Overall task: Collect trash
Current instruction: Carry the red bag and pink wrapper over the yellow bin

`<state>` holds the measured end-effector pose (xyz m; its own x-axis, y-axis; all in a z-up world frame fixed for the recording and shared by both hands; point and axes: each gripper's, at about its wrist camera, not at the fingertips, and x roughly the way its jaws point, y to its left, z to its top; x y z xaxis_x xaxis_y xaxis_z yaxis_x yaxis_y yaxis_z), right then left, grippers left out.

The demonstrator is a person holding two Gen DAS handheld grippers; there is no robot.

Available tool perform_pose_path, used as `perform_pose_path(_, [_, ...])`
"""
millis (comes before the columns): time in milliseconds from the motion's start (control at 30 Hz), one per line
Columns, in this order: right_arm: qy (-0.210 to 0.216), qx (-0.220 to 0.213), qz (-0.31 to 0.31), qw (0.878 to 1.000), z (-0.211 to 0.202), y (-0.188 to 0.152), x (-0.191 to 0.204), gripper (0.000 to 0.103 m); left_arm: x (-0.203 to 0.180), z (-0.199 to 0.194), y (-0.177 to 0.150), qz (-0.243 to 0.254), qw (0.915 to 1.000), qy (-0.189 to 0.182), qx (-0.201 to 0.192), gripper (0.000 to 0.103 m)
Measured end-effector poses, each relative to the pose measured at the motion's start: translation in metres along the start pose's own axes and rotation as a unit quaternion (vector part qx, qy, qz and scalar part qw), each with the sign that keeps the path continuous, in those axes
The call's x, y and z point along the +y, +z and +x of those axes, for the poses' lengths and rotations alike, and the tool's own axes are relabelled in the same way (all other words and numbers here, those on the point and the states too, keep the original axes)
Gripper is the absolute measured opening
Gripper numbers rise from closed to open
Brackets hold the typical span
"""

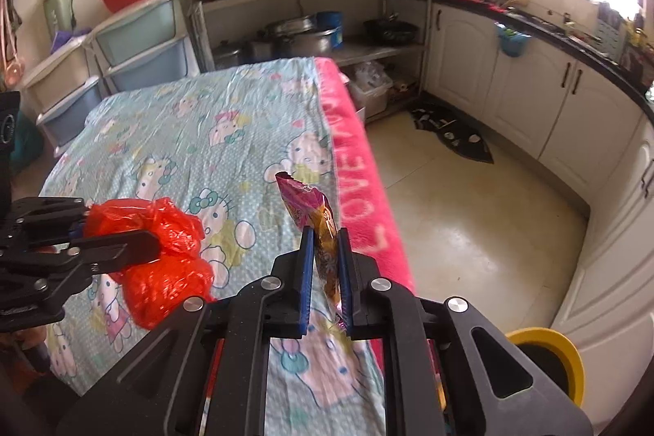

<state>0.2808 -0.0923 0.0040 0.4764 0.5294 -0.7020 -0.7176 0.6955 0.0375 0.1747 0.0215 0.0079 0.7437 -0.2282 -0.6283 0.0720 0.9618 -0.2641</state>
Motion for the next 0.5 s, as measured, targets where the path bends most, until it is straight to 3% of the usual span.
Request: perform_pose_path(500, [-0.053, -0.065, 0.066, 0.994, -0.097, -0.040, -0.035, 0.011, -0.057, 0.006, 0.006, 0.038, 0.9980, -0.049, -0.014, 0.011])
